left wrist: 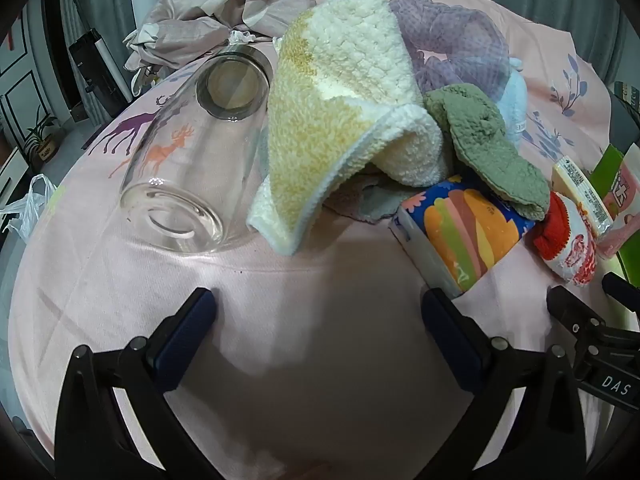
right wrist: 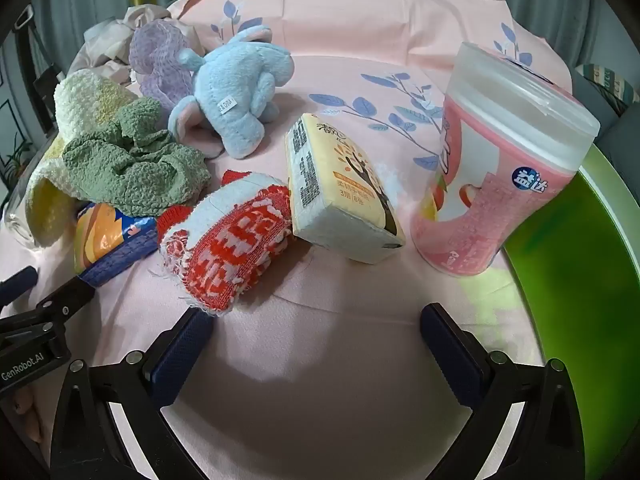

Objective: Organize soft objects

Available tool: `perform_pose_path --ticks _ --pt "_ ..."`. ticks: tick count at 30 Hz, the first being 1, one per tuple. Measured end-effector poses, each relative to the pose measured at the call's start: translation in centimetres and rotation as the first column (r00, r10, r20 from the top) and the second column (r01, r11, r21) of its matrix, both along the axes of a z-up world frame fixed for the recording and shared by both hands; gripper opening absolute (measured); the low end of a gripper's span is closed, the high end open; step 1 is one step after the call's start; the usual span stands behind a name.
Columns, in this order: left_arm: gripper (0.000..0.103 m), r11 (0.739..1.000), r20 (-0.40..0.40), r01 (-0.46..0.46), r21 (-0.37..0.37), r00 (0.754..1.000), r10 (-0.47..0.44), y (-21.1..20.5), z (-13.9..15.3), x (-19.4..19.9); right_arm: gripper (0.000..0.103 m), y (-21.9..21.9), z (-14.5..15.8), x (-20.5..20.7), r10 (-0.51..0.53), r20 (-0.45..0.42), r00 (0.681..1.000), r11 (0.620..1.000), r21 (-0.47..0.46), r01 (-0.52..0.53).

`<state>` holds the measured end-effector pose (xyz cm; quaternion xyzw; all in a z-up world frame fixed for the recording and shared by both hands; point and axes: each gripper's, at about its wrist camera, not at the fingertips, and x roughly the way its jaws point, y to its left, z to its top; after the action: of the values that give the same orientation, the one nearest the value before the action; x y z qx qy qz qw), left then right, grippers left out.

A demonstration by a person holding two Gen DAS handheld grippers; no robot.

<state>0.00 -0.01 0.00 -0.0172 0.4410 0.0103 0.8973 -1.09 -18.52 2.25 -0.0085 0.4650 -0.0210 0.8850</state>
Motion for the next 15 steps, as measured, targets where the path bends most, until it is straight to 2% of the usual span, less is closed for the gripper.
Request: perform_pose_path --ticks 15 --pt "0.102 1.000 -0.003 0.003 0.000 1.000 -0.003 0.00 0.00 -0.02 0.103 -0.55 0.14 -0.16 -0.007 0.002 1.000 1.000 0.010 0.007"
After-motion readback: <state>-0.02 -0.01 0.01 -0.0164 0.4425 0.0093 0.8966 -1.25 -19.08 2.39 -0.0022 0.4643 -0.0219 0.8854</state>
